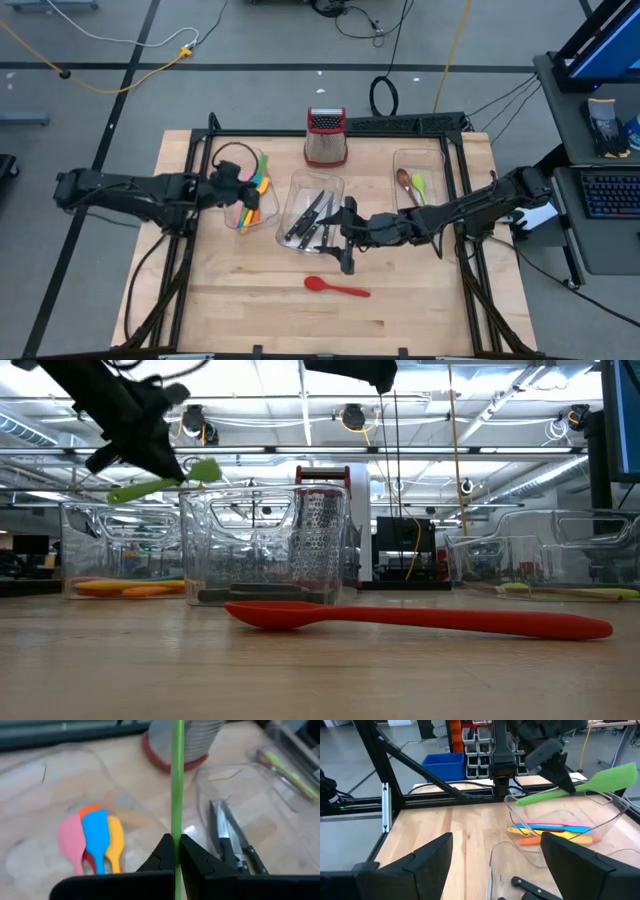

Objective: Pick & Place Kitchen Items
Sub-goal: Put the green spatula into the left transparent bin, then put the red serving spoon into the right transparent bin, then return to Home Position

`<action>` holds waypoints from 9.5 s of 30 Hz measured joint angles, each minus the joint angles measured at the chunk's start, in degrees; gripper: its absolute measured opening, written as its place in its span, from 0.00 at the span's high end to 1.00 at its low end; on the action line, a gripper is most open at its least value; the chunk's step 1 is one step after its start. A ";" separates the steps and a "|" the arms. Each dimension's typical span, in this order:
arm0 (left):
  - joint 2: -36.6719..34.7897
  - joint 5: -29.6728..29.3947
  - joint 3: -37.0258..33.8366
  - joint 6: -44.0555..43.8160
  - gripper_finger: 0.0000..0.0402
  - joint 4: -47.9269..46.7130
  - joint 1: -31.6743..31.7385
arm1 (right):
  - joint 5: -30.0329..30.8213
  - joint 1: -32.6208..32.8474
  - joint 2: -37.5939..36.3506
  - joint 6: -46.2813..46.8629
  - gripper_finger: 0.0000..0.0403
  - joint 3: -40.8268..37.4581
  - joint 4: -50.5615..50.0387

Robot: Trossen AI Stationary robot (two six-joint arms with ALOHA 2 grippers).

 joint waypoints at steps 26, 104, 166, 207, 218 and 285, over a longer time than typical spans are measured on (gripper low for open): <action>15.08 10.38 0.00 -6.64 1.00 -9.97 10.24 | -0.13 1.00 0.00 1.71 0.27 -0.02 -2.75; -23.80 -11.11 -15.33 28.69 0.60 14.39 -34.59 | -7.35 13.08 20.89 16.66 0.27 2.63 -16.46; -27.05 -6.17 -18.10 29.47 0.60 19.05 -32.93 | 2.47 18.91 5.73 38.46 0.95 2.39 -31.27; -26.98 -6.07 -18.10 30.01 0.60 19.07 -32.93 | 21.32 -21.26 -20.63 40.08 0.95 -20.70 -61.14; -26.98 -6.09 -18.10 29.64 0.60 19.10 -32.93 | 13.94 -25.51 -20.68 37.36 0.95 -28.04 -52.83; -39.03 -4.39 -22.60 41.91 0.60 21.24 -25.35 | 17.90 6.33 -52.81 5.88 0.99 -36.15 -25.35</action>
